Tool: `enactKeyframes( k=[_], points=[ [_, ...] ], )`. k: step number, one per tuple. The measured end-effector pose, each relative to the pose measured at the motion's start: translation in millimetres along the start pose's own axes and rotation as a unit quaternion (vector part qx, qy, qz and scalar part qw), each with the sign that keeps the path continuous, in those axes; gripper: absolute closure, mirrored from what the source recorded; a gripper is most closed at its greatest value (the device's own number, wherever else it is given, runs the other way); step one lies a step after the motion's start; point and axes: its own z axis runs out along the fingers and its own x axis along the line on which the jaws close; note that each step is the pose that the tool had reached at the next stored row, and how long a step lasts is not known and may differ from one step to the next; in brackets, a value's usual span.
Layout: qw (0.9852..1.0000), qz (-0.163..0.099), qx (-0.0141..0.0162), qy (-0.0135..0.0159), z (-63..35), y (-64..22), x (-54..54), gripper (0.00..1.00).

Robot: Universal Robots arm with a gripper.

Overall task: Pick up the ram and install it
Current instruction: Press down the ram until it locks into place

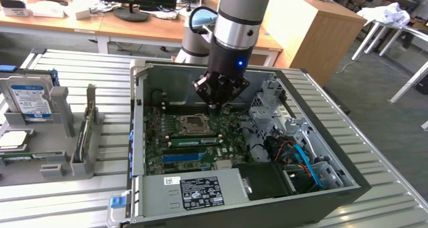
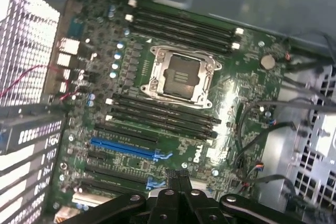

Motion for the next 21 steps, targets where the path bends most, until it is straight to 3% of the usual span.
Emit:
enactKeyframes(
  k=[4,8,21],
  points=[
    [0.9994,0.036,0.0008,0.0005,0.9,0.0,0.0,0.89],
    [0.9976,0.070,0.0017,0.0009,1.5,0.0,0.0,0.89],
    [0.9971,0.076,0.0008,0.0004,1.3,0.7,0.3,0.89]
  ],
)
